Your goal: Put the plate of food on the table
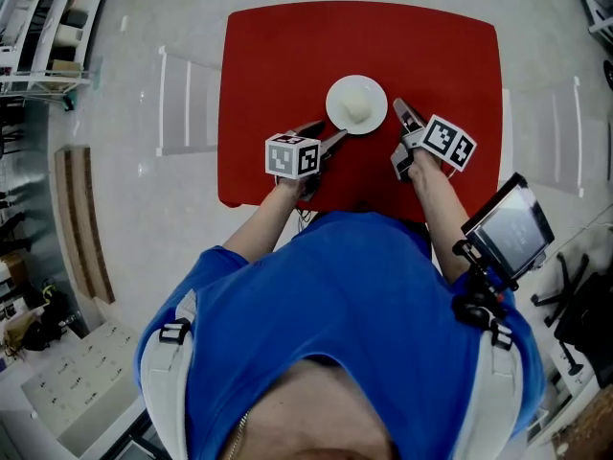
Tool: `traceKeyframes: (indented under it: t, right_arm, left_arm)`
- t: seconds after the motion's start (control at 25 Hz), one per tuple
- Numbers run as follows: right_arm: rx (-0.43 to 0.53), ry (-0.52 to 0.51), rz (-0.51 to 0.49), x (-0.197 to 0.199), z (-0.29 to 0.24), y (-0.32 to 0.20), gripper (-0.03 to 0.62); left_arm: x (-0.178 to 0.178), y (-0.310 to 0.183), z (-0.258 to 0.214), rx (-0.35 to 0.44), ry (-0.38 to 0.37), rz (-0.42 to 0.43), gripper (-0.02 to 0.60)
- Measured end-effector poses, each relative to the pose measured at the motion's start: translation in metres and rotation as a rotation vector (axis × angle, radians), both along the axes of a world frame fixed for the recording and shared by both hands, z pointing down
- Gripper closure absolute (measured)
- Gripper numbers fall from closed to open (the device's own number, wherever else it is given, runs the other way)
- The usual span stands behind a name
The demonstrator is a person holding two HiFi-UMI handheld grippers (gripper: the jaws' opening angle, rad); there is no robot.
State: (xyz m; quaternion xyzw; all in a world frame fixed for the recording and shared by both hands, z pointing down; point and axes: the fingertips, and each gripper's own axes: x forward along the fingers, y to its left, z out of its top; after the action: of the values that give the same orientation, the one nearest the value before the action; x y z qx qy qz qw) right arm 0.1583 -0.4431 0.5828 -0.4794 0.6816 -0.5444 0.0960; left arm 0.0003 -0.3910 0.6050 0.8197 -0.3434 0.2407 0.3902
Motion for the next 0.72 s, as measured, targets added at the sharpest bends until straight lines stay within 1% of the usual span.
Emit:
traceKeyframes:
  t: [0.2,0.36,0.52,0.72]
  right_arm:
    - [0.038,0.003,0.011,-0.007,-0.016,0.017,0.577]
    - [0.107,-0.007,0.015,-0.018,-0.034,0.031,0.577]
    - [0.176,-0.002,0.007,-0.035,-0.054,0.048,0.578]
    - [0.259,0.061,-0.017,-0.058,-0.080,0.072,0.586]
  left_arm:
    - [-0.001,0.002,-0.024,0.074,0.066,-0.011,0.305]
    - [-0.007,0.005,-0.047,0.143,0.123,-0.029,0.307]
    - [-0.023,0.007,-0.074,0.222,0.184,-0.058,0.375]
    - [-0.046,0.016,-0.104,0.302,0.234,-0.075,0.464]
